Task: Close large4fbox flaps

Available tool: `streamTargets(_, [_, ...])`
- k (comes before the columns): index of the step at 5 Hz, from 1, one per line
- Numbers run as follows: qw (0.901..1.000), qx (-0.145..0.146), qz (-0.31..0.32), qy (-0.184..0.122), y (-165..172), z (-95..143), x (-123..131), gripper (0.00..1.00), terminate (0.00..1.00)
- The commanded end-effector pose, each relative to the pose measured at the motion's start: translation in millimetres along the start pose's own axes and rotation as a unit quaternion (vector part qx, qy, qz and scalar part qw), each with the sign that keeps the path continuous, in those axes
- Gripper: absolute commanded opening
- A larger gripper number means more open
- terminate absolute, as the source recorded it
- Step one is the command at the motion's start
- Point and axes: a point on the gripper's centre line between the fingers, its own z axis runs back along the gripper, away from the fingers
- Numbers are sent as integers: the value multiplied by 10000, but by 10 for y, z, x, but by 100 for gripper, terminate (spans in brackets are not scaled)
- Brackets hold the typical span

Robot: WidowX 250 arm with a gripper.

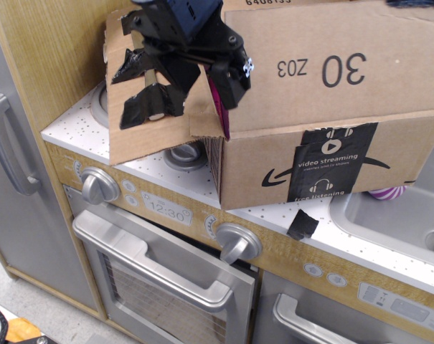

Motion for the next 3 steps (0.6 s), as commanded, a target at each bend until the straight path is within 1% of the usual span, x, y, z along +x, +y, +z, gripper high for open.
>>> streamTargets(1, [9984, 422, -335, -194, 91, -23, 236, 100, 0])
streamTargets(2, [9975, 429, -474, -305, 187, -216, 219, 100, 0])
streamTargets(3, [9974, 368, -529, -317, 209, -378, 196, 100, 0])
